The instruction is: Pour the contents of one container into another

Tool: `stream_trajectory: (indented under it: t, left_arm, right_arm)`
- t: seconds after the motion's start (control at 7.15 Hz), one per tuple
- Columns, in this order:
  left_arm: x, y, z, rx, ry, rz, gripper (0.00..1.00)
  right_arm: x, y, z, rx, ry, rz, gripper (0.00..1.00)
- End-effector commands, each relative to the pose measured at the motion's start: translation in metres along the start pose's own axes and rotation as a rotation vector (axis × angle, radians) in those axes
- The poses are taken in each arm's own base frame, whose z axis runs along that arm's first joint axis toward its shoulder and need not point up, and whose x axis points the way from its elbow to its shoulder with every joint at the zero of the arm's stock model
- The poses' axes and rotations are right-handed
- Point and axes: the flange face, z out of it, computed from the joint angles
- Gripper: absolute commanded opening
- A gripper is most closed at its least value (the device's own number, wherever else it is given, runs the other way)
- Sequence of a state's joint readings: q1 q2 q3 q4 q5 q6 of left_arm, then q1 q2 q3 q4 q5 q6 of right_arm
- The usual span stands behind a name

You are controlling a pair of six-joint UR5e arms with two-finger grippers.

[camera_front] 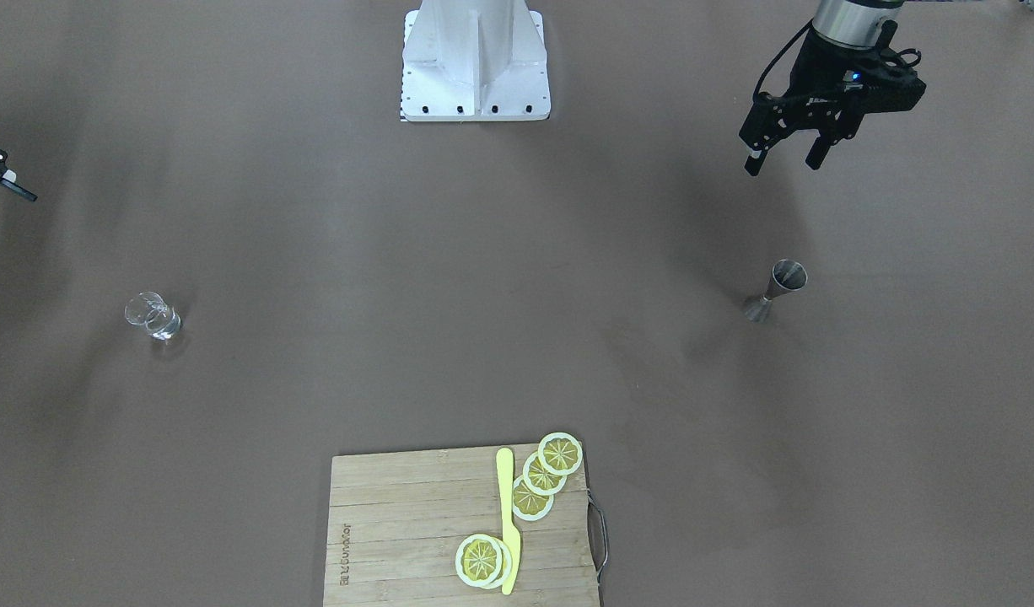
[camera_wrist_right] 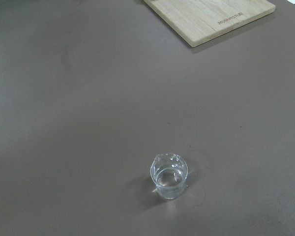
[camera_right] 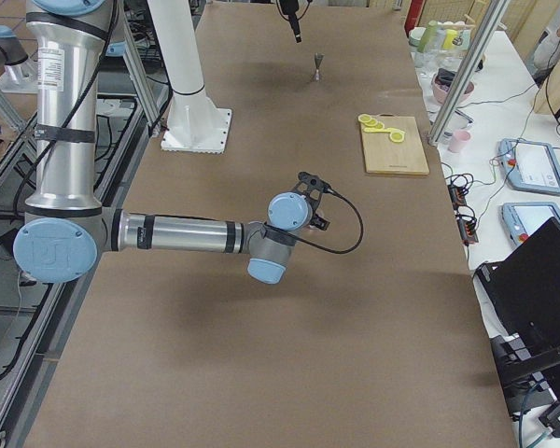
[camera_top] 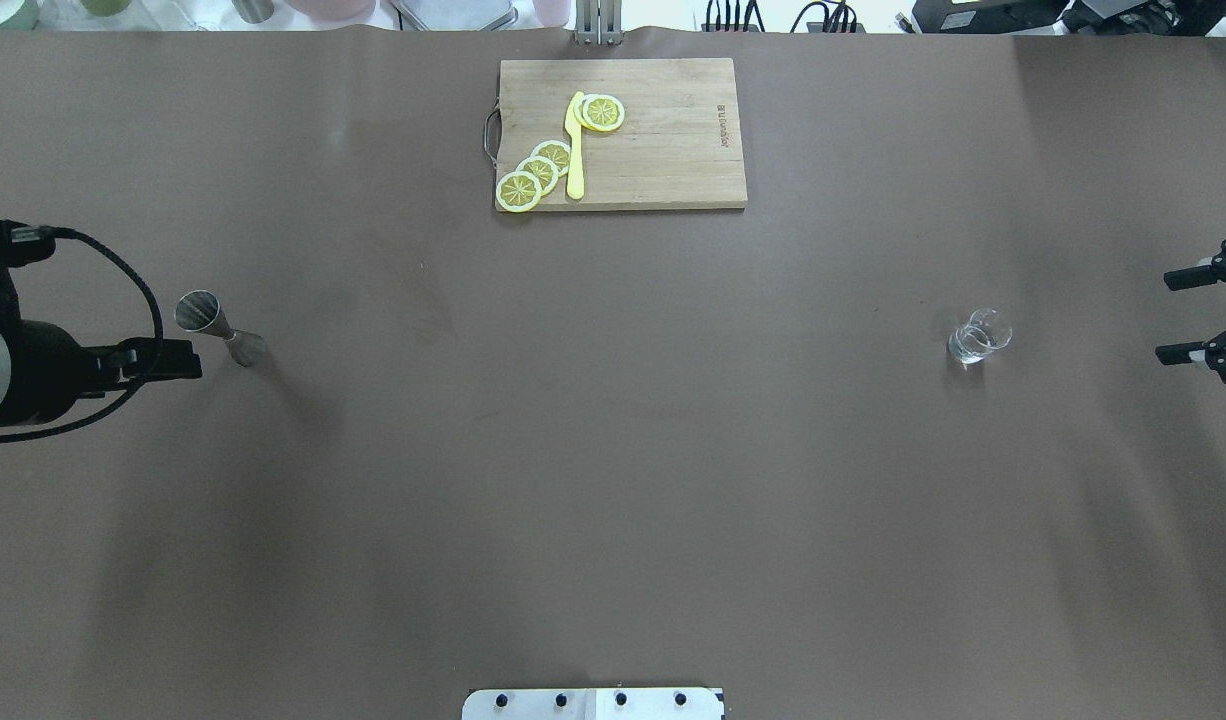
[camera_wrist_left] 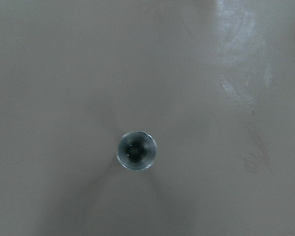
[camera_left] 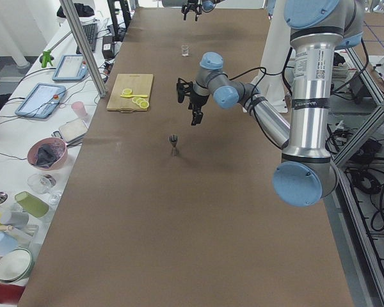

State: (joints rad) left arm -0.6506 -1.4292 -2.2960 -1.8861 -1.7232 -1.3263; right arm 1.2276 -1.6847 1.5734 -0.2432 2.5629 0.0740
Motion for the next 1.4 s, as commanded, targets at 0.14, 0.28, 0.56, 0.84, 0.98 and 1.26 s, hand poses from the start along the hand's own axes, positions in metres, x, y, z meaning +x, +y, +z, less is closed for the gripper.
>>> stream_trajectory:
  t: [0.14,0.28,0.56,0.84,0.98,1.26]
  left_arm:
    - [0.017,0.089,0.035,0.29,-0.026,0.183,0.98]
    - [0.02,0.118,0.055,0.389,-0.032,0.203,0.98]
    - [0.013,0.129,0.08,0.532,-0.051,0.172,0.98]
    - [0.02,0.14,0.115,0.562,-0.072,0.191,0.98]
    - [0.021,0.137,0.12,0.569,-0.078,0.189,0.98]
    - [0.014,0.125,0.14,0.688,-0.119,0.203,0.98]
  right_arm:
    - [-0.027,0.014,0.027,0.016,0.024,-0.076,0.99]
    - [-0.025,0.016,0.031,0.015,0.053,-0.076,0.99]
    - [-0.021,0.033,0.037,0.008,0.064,-0.07,0.99]
    - [-0.018,0.068,0.051,0.025,0.029,-0.098,0.97]
    - [-0.011,0.065,0.061,0.043,0.007,-0.12,0.95]
    - [-0.008,0.058,0.07,0.051,0.005,-0.13,0.97]
